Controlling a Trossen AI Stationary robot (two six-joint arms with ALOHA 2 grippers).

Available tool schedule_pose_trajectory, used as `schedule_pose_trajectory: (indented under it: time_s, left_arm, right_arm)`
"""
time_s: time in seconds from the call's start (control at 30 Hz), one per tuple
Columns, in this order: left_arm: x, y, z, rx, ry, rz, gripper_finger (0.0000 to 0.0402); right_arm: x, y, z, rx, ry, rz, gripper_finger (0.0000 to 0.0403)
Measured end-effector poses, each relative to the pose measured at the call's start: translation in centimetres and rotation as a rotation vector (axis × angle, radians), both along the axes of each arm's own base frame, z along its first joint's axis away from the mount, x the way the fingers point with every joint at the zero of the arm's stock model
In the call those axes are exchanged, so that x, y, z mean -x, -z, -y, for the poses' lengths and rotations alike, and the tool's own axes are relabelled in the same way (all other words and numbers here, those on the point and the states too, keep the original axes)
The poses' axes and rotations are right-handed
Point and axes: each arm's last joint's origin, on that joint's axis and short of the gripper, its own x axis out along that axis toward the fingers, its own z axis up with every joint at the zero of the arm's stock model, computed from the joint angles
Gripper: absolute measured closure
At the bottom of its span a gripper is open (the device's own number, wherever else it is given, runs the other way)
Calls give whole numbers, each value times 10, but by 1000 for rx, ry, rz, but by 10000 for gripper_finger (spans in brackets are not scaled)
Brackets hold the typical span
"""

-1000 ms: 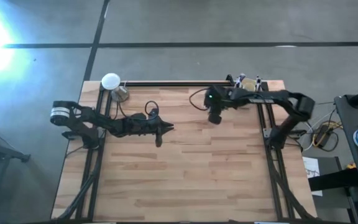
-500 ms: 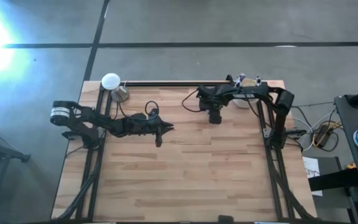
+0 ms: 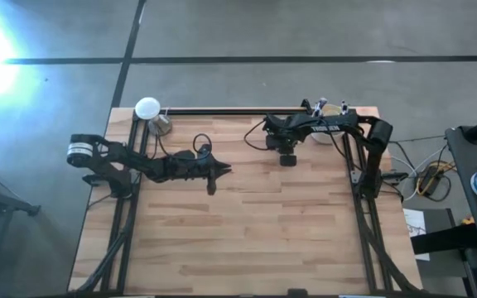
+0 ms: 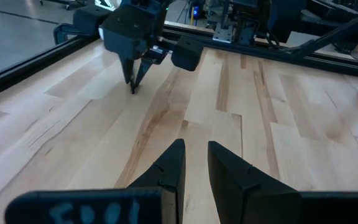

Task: Put items in baskets/containers
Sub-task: Put the black eyeshadow brush into the white organizer

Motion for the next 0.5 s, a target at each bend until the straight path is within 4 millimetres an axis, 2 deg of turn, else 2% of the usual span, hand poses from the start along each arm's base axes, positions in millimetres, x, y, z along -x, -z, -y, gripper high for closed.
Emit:
schedule_pose_trajectory:
  time_s: [0.17, 0.33, 0.5]
  left_arm:
    - [1, 0, -1, 10, -13, 3, 340]
    - [9, 0, -10, 17, -55, 5, 340]
    - [21, 0, -12, 22, -70, 18, 340]
  right_arm:
    - [-1, 0, -2, -20, 17, 15, 382]
    - [-8, -5, -13, -7, -8, 52, 387]
    - [-23, -17, -37, -15, -42, 94, 392]
